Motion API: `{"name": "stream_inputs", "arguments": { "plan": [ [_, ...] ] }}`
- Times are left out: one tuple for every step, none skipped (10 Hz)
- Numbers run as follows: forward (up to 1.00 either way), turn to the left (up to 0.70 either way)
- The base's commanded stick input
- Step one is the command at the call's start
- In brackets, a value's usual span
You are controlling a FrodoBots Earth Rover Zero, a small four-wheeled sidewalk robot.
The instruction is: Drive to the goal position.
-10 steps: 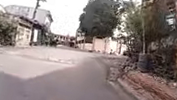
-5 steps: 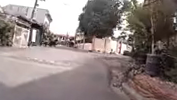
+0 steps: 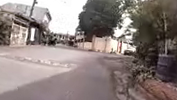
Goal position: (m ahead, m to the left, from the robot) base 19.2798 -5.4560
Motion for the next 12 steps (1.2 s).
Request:
{"name": "stream_inputs", "arguments": {
  "plan": [
    [0.7,0.0],
    [0.7,0.0],
    [0.7,0.0],
    [0.7,0.0],
    [0.7,0.0],
    [0.7,0.0],
    [0.7,0.0],
    [0.7,0.0],
    [0.7,0.0],
    [0.7,0.0],
    [0.7,0.0],
    [0.7,0.0]
  ]
}}
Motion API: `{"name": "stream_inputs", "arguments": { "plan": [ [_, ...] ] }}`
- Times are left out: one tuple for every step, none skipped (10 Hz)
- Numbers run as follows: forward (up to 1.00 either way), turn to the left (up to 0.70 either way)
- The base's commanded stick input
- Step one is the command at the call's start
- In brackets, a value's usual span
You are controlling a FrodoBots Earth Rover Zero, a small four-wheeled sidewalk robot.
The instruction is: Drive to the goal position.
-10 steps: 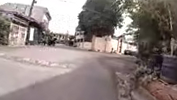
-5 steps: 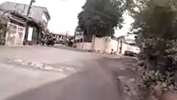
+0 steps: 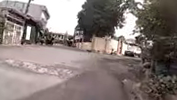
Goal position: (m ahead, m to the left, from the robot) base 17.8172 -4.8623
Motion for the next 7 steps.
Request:
{"name": "stream_inputs", "arguments": {
  "plan": [
    [0.7,0.0],
    [0.7,0.0],
    [0.7,0.0],
    [0.7,0.0],
    [0.7,0.0],
    [0.7,0.0],
    [0.7,0.0]
  ]
}}
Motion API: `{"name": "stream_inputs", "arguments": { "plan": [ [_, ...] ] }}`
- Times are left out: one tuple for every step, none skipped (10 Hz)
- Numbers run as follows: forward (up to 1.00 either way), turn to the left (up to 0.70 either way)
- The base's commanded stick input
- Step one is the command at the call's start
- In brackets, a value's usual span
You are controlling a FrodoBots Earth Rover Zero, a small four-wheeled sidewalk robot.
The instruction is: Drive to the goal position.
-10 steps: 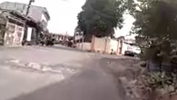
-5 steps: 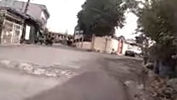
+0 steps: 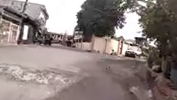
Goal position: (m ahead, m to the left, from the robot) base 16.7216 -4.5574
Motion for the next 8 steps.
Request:
{"name": "stream_inputs", "arguments": {
  "plan": [
    [0.7,0.0],
    [0.7,0.0],
    [0.7,0.0],
    [0.7,0.0],
    [0.7,0.0],
    [0.7,0.0],
    [0.7,0.0],
    [0.7,0.0]
  ]
}}
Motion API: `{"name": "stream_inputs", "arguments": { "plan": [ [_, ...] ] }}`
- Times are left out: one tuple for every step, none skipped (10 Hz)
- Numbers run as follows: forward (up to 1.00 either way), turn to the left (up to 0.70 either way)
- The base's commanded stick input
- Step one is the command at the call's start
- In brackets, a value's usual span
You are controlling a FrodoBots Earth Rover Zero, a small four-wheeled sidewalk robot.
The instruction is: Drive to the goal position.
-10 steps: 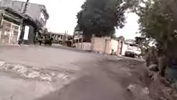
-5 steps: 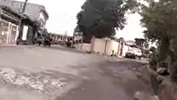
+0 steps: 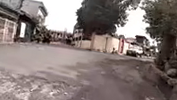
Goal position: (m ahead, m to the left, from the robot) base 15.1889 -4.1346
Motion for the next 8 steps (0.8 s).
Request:
{"name": "stream_inputs", "arguments": {
  "plan": [
    [0.7,0.0],
    [0.7,0.0],
    [0.7,0.0],
    [0.7,0.0],
    [0.7,0.0],
    [0.7,0.0],
    [0.7,0.0],
    [0.7,0.0]
  ]
}}
